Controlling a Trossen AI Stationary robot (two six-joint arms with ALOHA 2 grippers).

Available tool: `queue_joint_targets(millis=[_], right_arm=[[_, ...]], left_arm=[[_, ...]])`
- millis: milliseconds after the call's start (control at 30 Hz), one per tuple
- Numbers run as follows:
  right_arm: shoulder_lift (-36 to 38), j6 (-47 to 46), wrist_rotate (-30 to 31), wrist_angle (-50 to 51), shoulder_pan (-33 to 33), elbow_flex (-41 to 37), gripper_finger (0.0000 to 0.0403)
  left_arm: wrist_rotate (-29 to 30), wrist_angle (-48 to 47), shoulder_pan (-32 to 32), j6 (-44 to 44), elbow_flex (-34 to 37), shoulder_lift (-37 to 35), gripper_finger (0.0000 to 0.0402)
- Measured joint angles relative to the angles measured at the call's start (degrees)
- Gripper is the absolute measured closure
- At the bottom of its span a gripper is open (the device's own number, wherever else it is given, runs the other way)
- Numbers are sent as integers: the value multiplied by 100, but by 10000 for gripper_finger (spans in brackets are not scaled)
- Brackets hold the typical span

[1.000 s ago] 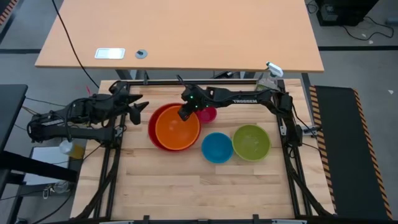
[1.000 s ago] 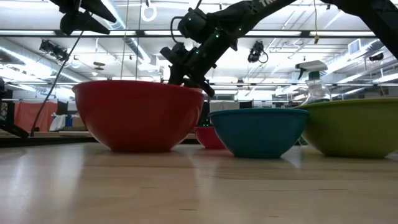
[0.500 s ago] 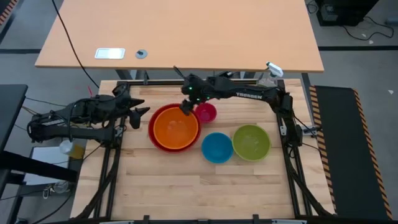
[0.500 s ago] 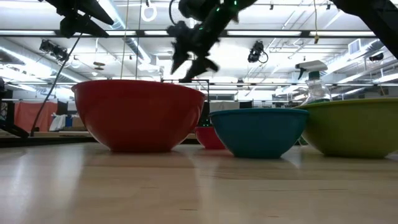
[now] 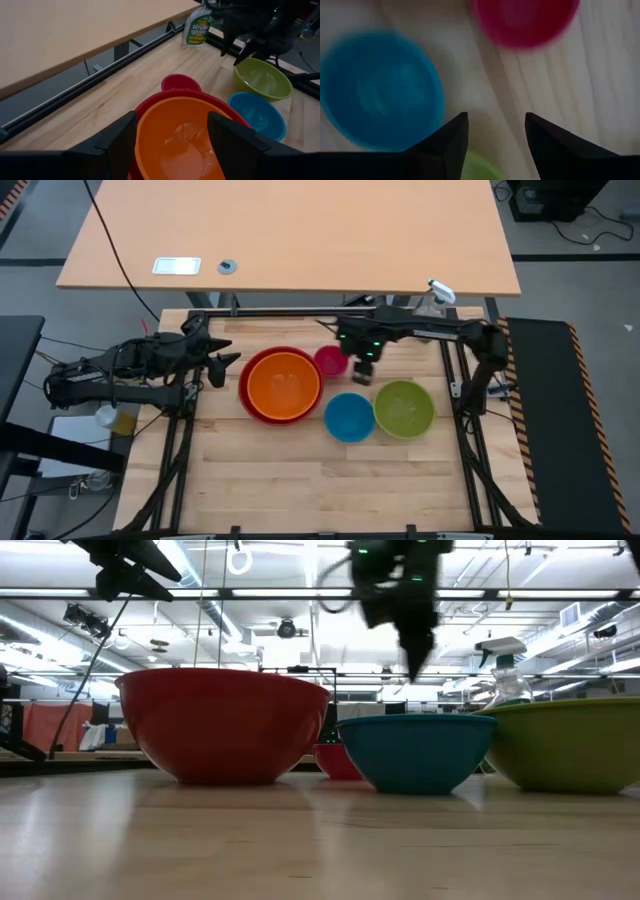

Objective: Nest bowls inside each other
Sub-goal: Stack the green bowl on top of the orange bowl

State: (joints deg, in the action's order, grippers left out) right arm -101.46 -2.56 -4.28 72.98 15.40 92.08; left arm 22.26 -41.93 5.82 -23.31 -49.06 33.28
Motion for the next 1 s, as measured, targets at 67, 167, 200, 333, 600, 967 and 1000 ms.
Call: queue_joint_targets(millis=[67,167,200,333,600,967,1000], right_arm=[[397,522,137,-25,28,-529,201],[805,1012,520,-96,26,-1265,201],[895,1122,522,-108,40,-1490,202],[1057,1508,311,-92,102,-2213,202],[1068,2215,353,-397,35,-2740,213],[1068,2409,403,-873,31,-3253,326],[1068,2427,401,-853,30,-3267,342]], left_arm=[[0,12,0,42,0,7,157],[48,15,-2,147,0,11,157],[55,17,0,180,0,11,157],[93,17,0,205,0,11,157],[261,17,0,201,0,11,157],[361,15,0,201,0,11,157],[362,15,0,199,0,11,157]])
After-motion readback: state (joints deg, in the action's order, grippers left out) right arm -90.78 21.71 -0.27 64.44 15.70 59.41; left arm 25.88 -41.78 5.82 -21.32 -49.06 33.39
